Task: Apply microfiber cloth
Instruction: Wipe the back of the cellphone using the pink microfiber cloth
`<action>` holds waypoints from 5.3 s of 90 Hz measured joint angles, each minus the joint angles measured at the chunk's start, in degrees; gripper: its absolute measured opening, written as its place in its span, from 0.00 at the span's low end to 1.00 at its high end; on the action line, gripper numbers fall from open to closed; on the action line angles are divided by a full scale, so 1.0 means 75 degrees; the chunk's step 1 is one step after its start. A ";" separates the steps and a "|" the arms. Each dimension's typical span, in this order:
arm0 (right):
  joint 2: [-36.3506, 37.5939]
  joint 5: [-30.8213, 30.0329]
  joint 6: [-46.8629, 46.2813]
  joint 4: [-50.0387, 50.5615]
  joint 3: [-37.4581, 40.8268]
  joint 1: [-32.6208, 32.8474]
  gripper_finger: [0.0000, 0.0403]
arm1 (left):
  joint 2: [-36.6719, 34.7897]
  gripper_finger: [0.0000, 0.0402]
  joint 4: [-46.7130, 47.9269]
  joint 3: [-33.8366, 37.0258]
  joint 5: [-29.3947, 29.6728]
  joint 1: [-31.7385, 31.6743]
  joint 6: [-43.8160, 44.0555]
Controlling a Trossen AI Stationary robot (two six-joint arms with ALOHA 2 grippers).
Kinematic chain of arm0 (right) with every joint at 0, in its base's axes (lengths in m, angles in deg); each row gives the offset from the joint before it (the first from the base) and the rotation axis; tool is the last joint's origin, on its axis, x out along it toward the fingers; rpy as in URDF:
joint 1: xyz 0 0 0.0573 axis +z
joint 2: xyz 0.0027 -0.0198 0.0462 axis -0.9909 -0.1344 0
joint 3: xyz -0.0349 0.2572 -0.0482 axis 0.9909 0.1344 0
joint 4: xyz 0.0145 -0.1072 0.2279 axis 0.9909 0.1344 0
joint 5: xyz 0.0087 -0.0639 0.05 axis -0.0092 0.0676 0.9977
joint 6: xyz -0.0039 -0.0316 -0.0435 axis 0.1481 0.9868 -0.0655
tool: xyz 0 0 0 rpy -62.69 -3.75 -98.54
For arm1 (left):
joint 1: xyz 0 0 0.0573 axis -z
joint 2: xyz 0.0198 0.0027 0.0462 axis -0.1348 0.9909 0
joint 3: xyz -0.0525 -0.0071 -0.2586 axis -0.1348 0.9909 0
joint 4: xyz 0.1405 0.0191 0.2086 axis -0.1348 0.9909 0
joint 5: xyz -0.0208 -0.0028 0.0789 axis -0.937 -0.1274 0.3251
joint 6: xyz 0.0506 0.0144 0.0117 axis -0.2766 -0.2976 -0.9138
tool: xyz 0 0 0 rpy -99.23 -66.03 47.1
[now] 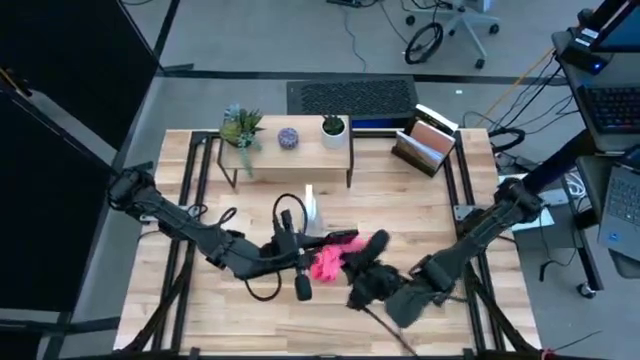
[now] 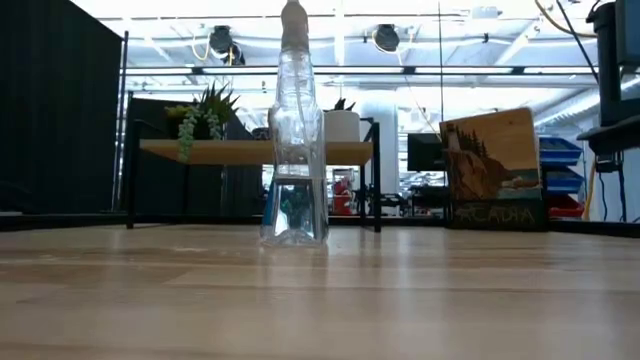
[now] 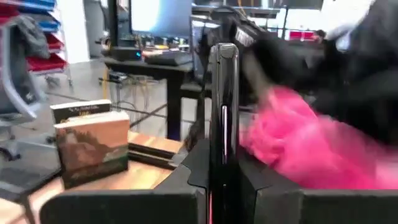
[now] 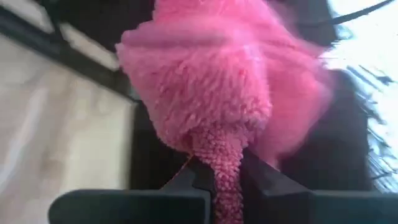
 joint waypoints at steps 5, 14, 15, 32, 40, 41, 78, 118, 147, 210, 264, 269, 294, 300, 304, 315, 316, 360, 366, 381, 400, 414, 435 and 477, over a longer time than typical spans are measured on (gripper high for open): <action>-0.0174 0.0434 -0.0194 0.0063 0.0034 -0.0084 0.02 | 0.0001 0.03 -0.0017 0.0000 -0.0051 0.0001 -0.0003; -0.0395 0.0839 -0.0417 -0.0052 -0.0011 -0.0216 0.02 | 0.0003 0.03 -0.0082 0.0000 -0.0057 0.0026 0.0018; -0.0431 0.0861 -0.0425 -0.0061 -0.0014 -0.0231 0.02 | 0.0003 0.03 -0.0099 0.0000 -0.0052 0.0026 0.0020; -0.0906 0.1288 -0.0041 0.0139 0.0046 -0.0325 0.02 | -0.0006 0.03 -0.0148 -0.0012 0.0236 0.0077 0.0029; -0.0734 0.1456 0.0507 0.0009 0.0017 -0.0061 0.02 | -0.0016 0.03 -0.0161 -0.0038 0.0237 0.0139 -0.0072; -0.0705 0.1481 0.0589 0.0006 0.0016 -0.0020 0.02 | -0.0015 0.03 -0.0160 -0.0038 0.0228 0.0145 -0.0080; 0.0713 -0.1708 0.2327 -0.0041 -0.0422 0.1329 0.02 | -0.0003 0.03 0.0005 -0.0032 0.0180 0.0143 -0.0108; -0.0013 0.0608 0.0261 0.0697 -0.0196 -0.0022 0.02 | -0.0005 0.03 -0.0122 0.0000 -0.0383 -0.0012 0.0051; -0.0906 0.2157 0.0154 0.0795 -0.0164 -0.0209 0.02 | -0.0030 0.03 -0.0118 -0.0011 -0.0148 0.0043 0.0034; 0.2444 0.2770 -0.3736 0.3571 -0.0421 0.3549 0.02 | -0.0035 0.03 -0.2368 -0.0020 -0.1914 0.0376 0.0863; 0.2262 0.1975 -0.6770 0.5675 -0.0203 0.3994 0.02 | -0.0037 0.03 0.2358 -0.0024 -0.0149 0.0501 -0.0369; 0.2262 0.1942 -0.6895 0.5666 -0.0051 0.3953 0.02 | 0.0014 0.03 0.3421 -0.0023 -0.0079 0.0516 -0.0068; 0.2262 0.1808 -0.7466 0.5668 0.0739 0.3402 0.02 | 0.0726 0.03 0.6563 -0.0023 -0.0147 0.0689 0.2396; 0.2262 0.1808 -0.7530 0.5624 0.0849 0.3220 0.02 | 0.1117 0.03 0.6764 -0.0023 -0.0471 0.0696 0.2784; 0.2262 0.1820 -0.7526 0.5530 0.0919 0.3116 0.02 | 0.1395 0.03 0.6761 -0.0023 -0.0692 0.0731 0.2951; 0.2262 0.2003 -0.7451 0.5386 0.1005 0.2927 0.02 | 0.2131 0.03 0.6512 -0.0023 -0.1154 0.0879 0.3312; 0.2262 0.2025 -0.7442 0.5388 0.1007 0.2906 0.02 | 0.2191 0.03 0.6511 -0.0023 -0.1192 0.0895 0.3354; 0.2262 0.2059 -0.7412 0.5253 0.1007 0.2799 0.02 | 0.2995 0.18 0.6474 -0.0020 -0.2151 0.1078 0.4293; 0.2262 0.2059 -0.7412 0.5251 0.1007 0.2799 0.02 | 0.3004 0.23 0.6520 -0.0006 -0.2271 0.1078 0.4298; 0.2262 0.2059 -0.7412 0.5252 0.1007 0.2799 0.02 | 0.2999 0.38 0.6444 -0.0008 -0.2731 0.1075 0.4297; 0.2262 0.2079 -0.7407 0.5258 0.1007 0.2740 0.02 | 0.2996 0.51 0.6143 -0.0009 -0.3239 0.1055 0.4299; 0.2242 0.2227 -0.7409 0.5257 0.1009 0.2647 0.02 | 0.2993 0.55 0.6124 -0.0009 -0.3331 0.1043 0.4295; 0.2068 0.2256 -0.7272 0.5260 0.1010 0.2531 0.02 | 0.2971 0.56 0.6091 -0.0017 -0.3738 0.0916 0.4293; 0.1814 0.2686 -0.7091 0.5258 0.1010 0.2199 0.02 | 0.2970 0.56 0.5861 -0.0254 -0.5071 0.0558 0.4291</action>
